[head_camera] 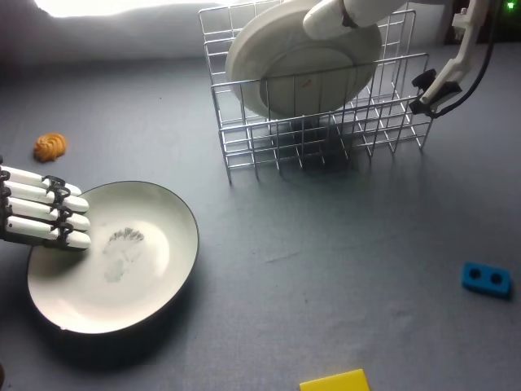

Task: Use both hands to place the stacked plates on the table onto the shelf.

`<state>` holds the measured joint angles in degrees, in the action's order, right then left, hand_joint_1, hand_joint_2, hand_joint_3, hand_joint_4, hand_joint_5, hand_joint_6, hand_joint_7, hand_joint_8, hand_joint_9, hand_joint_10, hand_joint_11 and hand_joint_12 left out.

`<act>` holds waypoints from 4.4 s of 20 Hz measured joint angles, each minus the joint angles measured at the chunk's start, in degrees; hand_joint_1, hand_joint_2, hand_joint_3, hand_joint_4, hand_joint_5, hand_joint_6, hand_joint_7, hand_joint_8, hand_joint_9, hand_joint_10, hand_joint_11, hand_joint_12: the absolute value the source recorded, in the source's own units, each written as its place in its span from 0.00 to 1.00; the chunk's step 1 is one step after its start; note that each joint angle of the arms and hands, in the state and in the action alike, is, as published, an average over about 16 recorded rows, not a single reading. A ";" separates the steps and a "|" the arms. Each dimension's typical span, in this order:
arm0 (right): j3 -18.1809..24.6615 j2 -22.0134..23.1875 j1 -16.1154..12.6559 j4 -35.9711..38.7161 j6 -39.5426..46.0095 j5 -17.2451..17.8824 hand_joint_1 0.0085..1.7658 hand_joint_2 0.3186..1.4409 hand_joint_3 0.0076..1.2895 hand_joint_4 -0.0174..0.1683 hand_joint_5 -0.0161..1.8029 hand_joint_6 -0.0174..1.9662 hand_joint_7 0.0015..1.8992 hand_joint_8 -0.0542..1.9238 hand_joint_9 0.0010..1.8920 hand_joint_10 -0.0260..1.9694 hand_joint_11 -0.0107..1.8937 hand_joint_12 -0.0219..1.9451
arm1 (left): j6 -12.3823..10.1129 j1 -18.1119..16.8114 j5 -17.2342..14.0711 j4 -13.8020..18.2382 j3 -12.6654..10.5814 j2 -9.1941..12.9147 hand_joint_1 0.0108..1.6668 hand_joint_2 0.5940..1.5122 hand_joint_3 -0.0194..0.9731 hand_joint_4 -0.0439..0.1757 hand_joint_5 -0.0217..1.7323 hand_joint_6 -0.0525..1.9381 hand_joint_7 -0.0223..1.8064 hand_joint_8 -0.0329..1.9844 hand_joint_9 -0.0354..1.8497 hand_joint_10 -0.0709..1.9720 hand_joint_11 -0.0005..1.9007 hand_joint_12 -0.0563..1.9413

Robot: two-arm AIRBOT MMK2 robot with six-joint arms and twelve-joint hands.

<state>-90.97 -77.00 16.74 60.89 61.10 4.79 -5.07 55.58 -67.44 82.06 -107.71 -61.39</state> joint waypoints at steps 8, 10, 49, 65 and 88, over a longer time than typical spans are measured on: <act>1.32 1.38 -2.60 2.18 -2.56 2.75 0.61 0.67 0.01 0.07 0.37 0.07 0.39 0.03 0.40 0.05 0.20 0.60 | -3.67 3.87 -0.31 -3.59 -0.75 -0.95 0.00 0.60 0.04 0.19 0.02 0.02 0.02 0.02 0.01 0.01 0.01 0.03; 2.12 1.92 -3.89 4.51 -4.06 3.53 0.60 0.66 0.01 0.07 0.33 0.03 0.33 0.04 0.34 0.03 0.16 0.53 | -5.19 5.14 -0.64 -5.10 -1.18 -1.37 0.00 0.60 0.04 0.18 0.02 0.02 0.02 0.02 0.01 0.01 0.01 0.03; 15.06 -14.61 5.30 31.98 -41.09 0.88 0.70 0.56 0.01 0.11 0.02 0.02 0.01 0.03 0.01 0.02 0.02 0.05 | -13.27 12.28 -3.54 -15.15 -3.90 -4.23 0.00 0.61 0.04 0.17 0.02 0.02 0.02 0.02 0.00 0.01 0.01 0.01; 5.06 -23.81 7.27 30.94 -39.53 1.92 0.69 0.61 0.01 0.08 0.18 0.09 0.24 0.04 0.29 0.03 0.20 0.49 | -13.66 11.10 -3.39 -13.75 -4.27 -4.51 0.00 0.62 0.04 0.16 0.02 0.02 0.02 0.02 0.01 0.01 0.01 0.01; 14.16 -16.25 6.06 30.24 -35.31 0.84 0.68 0.52 0.01 0.07 0.46 0.30 0.51 0.25 0.59 0.40 0.54 0.55 | -14.53 -6.24 -2.95 -4.38 -6.23 -2.35 0.00 0.62 0.04 0.19 0.03 0.03 0.02 0.02 0.03 0.04 0.01 0.03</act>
<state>-76.81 -93.25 22.80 91.13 25.79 5.63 -19.60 49.34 -70.40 77.69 -113.93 -63.74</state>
